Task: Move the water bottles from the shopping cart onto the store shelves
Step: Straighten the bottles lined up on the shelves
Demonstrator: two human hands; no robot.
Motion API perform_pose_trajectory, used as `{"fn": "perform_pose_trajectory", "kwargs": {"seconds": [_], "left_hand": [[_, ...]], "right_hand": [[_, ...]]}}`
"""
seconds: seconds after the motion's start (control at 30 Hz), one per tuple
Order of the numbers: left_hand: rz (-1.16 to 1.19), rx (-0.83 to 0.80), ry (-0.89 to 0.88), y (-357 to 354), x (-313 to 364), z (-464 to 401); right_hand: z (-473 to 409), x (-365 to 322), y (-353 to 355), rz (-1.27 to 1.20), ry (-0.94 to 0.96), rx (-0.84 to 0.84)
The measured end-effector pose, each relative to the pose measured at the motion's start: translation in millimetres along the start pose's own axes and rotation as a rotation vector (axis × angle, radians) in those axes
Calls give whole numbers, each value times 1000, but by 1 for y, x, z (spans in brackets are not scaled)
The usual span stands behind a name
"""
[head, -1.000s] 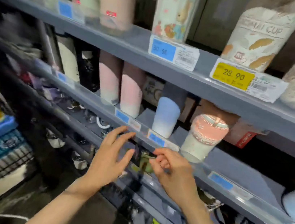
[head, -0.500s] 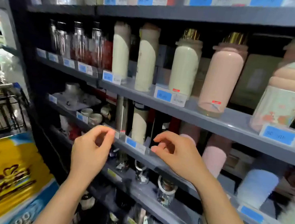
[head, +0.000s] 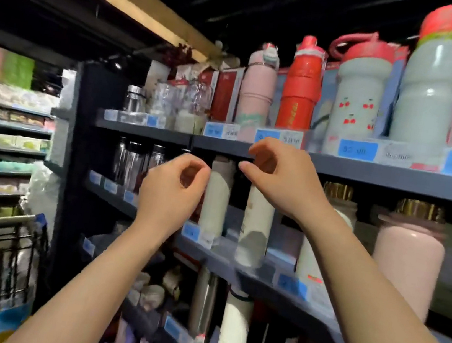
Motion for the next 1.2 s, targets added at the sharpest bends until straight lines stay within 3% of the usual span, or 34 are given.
{"fn": "perform_pose_trajectory", "kwargs": {"seconds": [0.27, 0.43, 0.63, 0.8, 0.87, 1.03, 1.2], "left_hand": [[-131, 75, -213, -69, -20, -124], [-191, 77, -249, -110, -68, -173], [-114, 102, -283, -140, -101, -191], [-125, 152, -455, -141, -110, -190], [-122, 148, -459, -142, -118, -191], [-134, 135, -415, -144, -123, -191], [-128, 170, -448, -142, -123, -190]], "right_hand": [[-93, 21, 19, 219, 152, 206], [-127, 44, 2, 347, 175, 216], [-133, 56, 0, 485, 191, 236], [-134, 51, -12, 540, 158, 349], [-145, 47, -28, 537, 108, 347], [-190, 57, -57, 330, -253, 372], [-210, 73, -69, 489, -429, 381]]}}
Point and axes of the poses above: each hand's wrist, its own z-axis away from the middle knuckle, its own y-axis out of the back of the hand, x = y × z, the point moved 5 cm from there along -z, towards the middle knuckle, and after that the axes turned 14 degrees about -z, right-handed, at the moved point
